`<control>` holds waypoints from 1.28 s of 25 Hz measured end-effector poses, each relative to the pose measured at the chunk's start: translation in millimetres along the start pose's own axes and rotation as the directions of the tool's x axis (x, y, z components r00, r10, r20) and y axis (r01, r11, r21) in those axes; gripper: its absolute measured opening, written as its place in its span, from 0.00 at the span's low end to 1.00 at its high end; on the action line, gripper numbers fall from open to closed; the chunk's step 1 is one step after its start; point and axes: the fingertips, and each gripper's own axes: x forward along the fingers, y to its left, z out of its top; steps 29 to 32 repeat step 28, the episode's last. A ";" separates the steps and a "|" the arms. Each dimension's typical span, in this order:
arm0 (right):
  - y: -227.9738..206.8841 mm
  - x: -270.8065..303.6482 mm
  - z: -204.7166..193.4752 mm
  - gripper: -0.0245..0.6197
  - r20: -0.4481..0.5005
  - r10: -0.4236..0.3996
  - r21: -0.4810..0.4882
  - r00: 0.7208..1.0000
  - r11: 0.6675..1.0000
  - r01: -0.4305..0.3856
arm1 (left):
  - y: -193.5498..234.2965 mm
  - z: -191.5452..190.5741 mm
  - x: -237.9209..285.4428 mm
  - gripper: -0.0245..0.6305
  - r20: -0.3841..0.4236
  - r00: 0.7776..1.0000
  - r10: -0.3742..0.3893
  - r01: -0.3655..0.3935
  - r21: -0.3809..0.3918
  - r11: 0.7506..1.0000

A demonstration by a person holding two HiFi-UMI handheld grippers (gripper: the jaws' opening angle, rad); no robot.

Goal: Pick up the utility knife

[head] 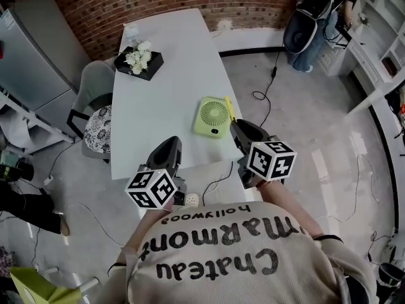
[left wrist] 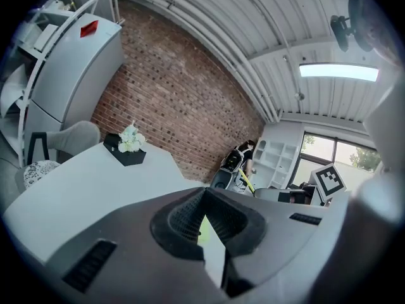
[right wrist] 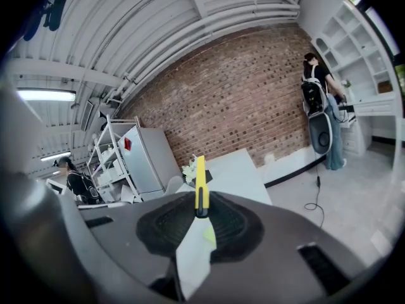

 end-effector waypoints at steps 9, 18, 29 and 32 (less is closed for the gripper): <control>4.5 -30.3 -21.2 0.15 -0.027 0.049 -0.041 0.998 0.998 -0.050 | -19.4 -29.6 -31.3 0.04 0.024 0.998 0.049 -0.049 -0.014 0.999; 3.1 -57.2 -39.8 0.15 -0.067 0.072 -0.050 0.995 0.996 -0.075 | -38.9 -51.5 -52.4 0.04 0.024 0.996 0.082 -0.082 -0.033 0.996; -3.6 -79.2 -65.6 0.15 -0.088 0.071 -0.048 0.994 0.996 -0.076 | -50.9 -78.0 -69.5 0.04 0.016 0.995 0.097 -0.096 -0.033 0.995; -3.6 -79.2 -65.6 0.15 -0.088 0.071 -0.048 0.994 0.996 -0.076 | -50.9 -78.0 -69.5 0.04 0.016 0.995 0.097 -0.096 -0.033 0.995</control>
